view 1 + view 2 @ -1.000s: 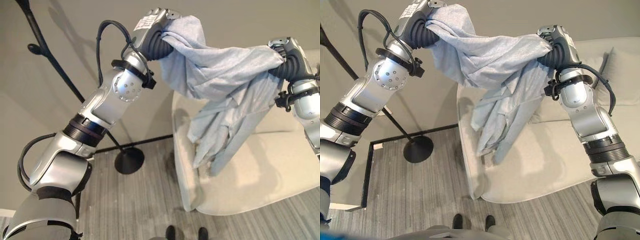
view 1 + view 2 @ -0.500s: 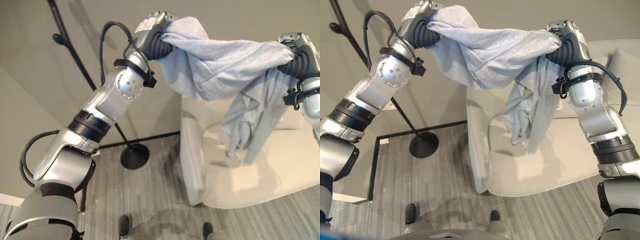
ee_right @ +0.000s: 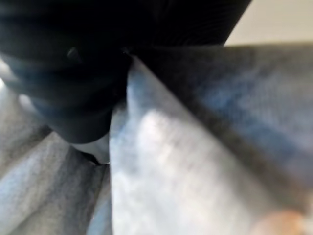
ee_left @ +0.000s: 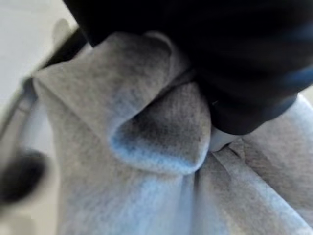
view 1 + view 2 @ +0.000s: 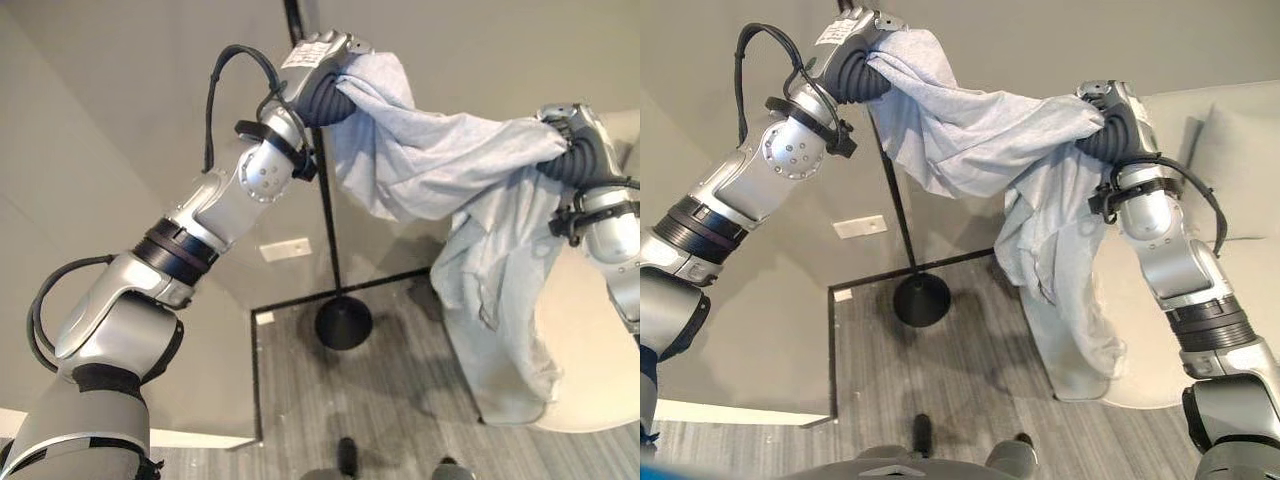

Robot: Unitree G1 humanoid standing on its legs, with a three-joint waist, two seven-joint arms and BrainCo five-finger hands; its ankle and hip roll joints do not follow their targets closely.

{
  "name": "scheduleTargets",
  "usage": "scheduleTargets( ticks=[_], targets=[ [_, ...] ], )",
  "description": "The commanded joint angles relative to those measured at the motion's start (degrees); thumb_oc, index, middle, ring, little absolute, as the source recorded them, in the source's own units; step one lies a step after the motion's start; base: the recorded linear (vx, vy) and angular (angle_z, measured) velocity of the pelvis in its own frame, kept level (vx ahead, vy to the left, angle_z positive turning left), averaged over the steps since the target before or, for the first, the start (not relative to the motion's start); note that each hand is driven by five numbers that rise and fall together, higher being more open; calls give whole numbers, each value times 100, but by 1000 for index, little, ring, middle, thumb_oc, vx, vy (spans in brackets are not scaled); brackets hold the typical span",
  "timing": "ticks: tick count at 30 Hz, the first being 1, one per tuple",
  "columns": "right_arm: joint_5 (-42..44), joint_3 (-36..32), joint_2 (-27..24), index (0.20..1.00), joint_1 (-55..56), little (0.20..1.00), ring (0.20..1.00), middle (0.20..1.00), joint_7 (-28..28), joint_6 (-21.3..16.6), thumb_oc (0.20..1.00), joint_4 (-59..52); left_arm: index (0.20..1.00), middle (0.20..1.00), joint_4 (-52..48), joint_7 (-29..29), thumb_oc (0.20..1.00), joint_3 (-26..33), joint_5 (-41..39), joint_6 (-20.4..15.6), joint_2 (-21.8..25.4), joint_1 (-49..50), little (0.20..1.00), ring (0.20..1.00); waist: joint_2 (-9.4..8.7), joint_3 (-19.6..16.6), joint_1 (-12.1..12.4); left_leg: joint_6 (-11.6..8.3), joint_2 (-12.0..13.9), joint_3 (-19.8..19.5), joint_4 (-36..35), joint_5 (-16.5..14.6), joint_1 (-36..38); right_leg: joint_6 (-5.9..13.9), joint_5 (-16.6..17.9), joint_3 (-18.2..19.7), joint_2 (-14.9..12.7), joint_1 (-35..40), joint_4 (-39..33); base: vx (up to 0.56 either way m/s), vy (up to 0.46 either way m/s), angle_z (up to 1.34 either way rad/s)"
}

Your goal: Hang the clothes on the sofa on the clothes rack.

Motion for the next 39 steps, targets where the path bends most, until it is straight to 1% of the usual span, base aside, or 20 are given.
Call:
scheduleTargets(
  ticks=[1, 3, 4, 5, 8, 11, 12, 13, 16, 17, 21, 28, 31, 32, 33, 34, 35, 36, 38, 39],
  targets=[
    [146, -272, -315, 200, -773, 200, 200, 200, -283, -251, 200, 186, 200, 200, -88, 14, 200, 389, 102, -16, 160, -185, 200, 200, -525, -343, 41, -636, 106, -33, -28, -212, 121, 90, 533, 35, 228, 249, -1009, 67, 107, 21],
    [124, -326, -365, 200, -708, 200, 200, 200, -265, -237, 200, 217, 200, 200, -155, -18, 200, 452, 113, -22, 55, -120, 200, 200, -599, -369, 11, -633, -32, -145, -9, -184, 171, 15, 633, 300, 381, 358, -1173, 101, 43, 39],
    [142, -340, -361, 200, -706, 200, 200, 200, -263, -249, 200, 216, 200, 200, -232, -46, 200, 509, 123, -52, 31, -87, 200, 200, -616, -430, 62, -651, -63, -108, -23, -199, 220, 31, 769, 221, 366, 547, -1465, 173, -15, 82],
    [129, -351, -365, 200, -690, 200, 200, 200, -243, -232, 200, 220, 200, 200, -298, -67, 200, 508, 135, -54, 31, -67, 200, 200, -606, -496, 64, -657, -36, -113, -53, -267, 276, 41, 701, 182, 383, 629, -1511, 110, -29, 72],
    [131, -382, -357, 200, -593, 200, 200, 200, -202, -231, 200, 176, 200, 200, -398, -80, 200, 565, 114, -31, 5, 20, 200, 200, -606, -559, 47, -662, 3, -97, -60, -233, 318, 44, 727, 127, 398, 622, -1511, 46, -36, 21],
    [125, -446, -346, 200, -483, 200, 200, 200, -181, -221, 200, 122, 200, 200, -446, -62, 200, 614, 91, -38, -89, 64, 200, 200, -637, -633, 12, -734, 66, -54, -72, -199, 310, 65, 685, -19, 376, 680, -1511, 57, -62, 28],
    [117, -472, -304, 200, -403, 200, 200, 200, -148, -219, 200, 98, 200, 200, -520, -120, 200, 643, 93, -50, -136, 146, 200, 200, -651, -714, 3, -763, 132, 29, -72, -236, 392, 83, 646, -156, 340, 762, -1511, 55, -53, 24],
    [116, -474, -303, 200, -398, 200, 200, 200, -148, -219, 200, 95, 200, 200, -524, -122, 200, 644, 94, -48, -136, 151, 200, 200, -651, -711, -1, -764, 132, 24, -72, -237, 398, 83, 643, -161, 340, 770, -1511, 46, -69, 27],
    [87, -594, -304, 200, -260, 200, 200, 200, -181, -222, 200, 64, 200, 200, -583, -185, 200, 648, 123, -66, -278, 148, 200, 200, -662, -648, -31, -804, 166, 289, 67, -190, 344, 135, 589, -402, 251, 827, -1511, -36, -2, 20],
    [61, -585, -260, 200, -266, 200, 200, 200, -186, -242, 200, 29, 200, 200, -609, -211, 200, 633, 130, -90, -282, 132, 200, 200, -636, -675, -20, -769, 173, 387, 35, -245, 353, 144, 603, -438, 222, 834, -1511, 3, 48, 28],
    [-29, -472, -109, 200, -288, 200, 200, 200, -136, -241, 200, 2, 200, 200, -733, -231, 200, 649, 120, -114, -212, 195, 200, 200, -522, -783, 12, -679, 127, 366, -70, -347, 505, 175, 570, -408, 189, 891, -1511, 43, 62, -2],
    [11, -259, -78, 200, -686, 200, 200, 200, -204, -248, 200, 78, 200, 200, -737, -154, 200, 582, 56, -141, -70, -1, 200, 200, -440, -750, 53, -551, 0, 295, -70, -400, 523, 244, 676, -302, 35, 889, -1511, 8, 82, -5],
    [12, -253, -78, 200, -694, 200, 200, 200, -205, -249, 200, 82, 200, 200, -736, -154, 200, 584, 56, -142, -68, -2, 200, 200, -439, -746, 50, -550, 0, 294, -70, -399, 525, 244, 675, -303, 35, 891, -1511, -25, 101, 0],
    [-49, 35, -173, 200, -1238, 200, 200, 200, -212, -168, 200, 130, 200, 200, -704, -49, 200, 506, 41, -94, 33, -276, 200, 200, -321, -430, 72, -278, -182, 136, -56, -515, 711, 468, 783, -134, -234, 171, 247, -67, 263, -8],
    [-48, 38, -173, 200, -1242, 200, 200, 200, -213, -169, 200, 133, 200, 200, -704, -49, 200, 508, 41, -94, 34, -276, 200, 200, -322, -430, 72, -277, -185, 138, -56, -516, 710, 469, 775, -131, -237, 164, 259, -45, 285, -15],
    [-1, 26, -145, 200, -1257, 200, 200, 200, -254, -183, 200, 167, 200, 200, -699, -31, 200, 502, 20, -85, 48, -277, 200, 200, -299, -319, 28, -257, -169, -11, -54, -510, 752, 480, 941, 52, -239, -121, 666, 43, 0, 6],
    [13, 15, -136, 200, -1269, 200, 200, 200, -257, -182, 200, 221, 200, 200, -687, -25, 200, 517, 16, -76, 63, -277, 200, 200, -304, -313, 6, -269, -150, -73, -57, -547, 785, 448, 914, 138, -272, -277, 705, 96, -37, 17],
    [22, 3, -143, 200, -1302, 200, 200, 200, -257, -176, 200, 261, 200, 200, -705, -31, 200, 522, 35, -81, 88, -271, 200, 200, -297, -328, -6, -301, -107, -130, -61, -598, 817, 404, 916, 213, -306, -394, 534, 127, -87, 33],
    [45, -12, -173, 200, -1362, 200, 200, 200, -292, -195, 200, 285, 200, 200, -751, -23, 200, 523, 69, -99, 150, -276, 200, 200, -308, -286, -58, -358, -65, -238, -67, -639, 871, 398, 1039, 325, -326, -541, 6, 145, -97, 45],
    [53, -30, -201, 200, -1369, 200, 200, 200, -327, -208, 200, 291, 200, 200, -749, -1, 200, 522, 70, -113, 173, -285, 200, 200, -330, -243, -98, -386, -64, -319, -72, -662, 903, 424, 1103, 469, -297, -663, -253, 152, -131, 37]
  ],
)
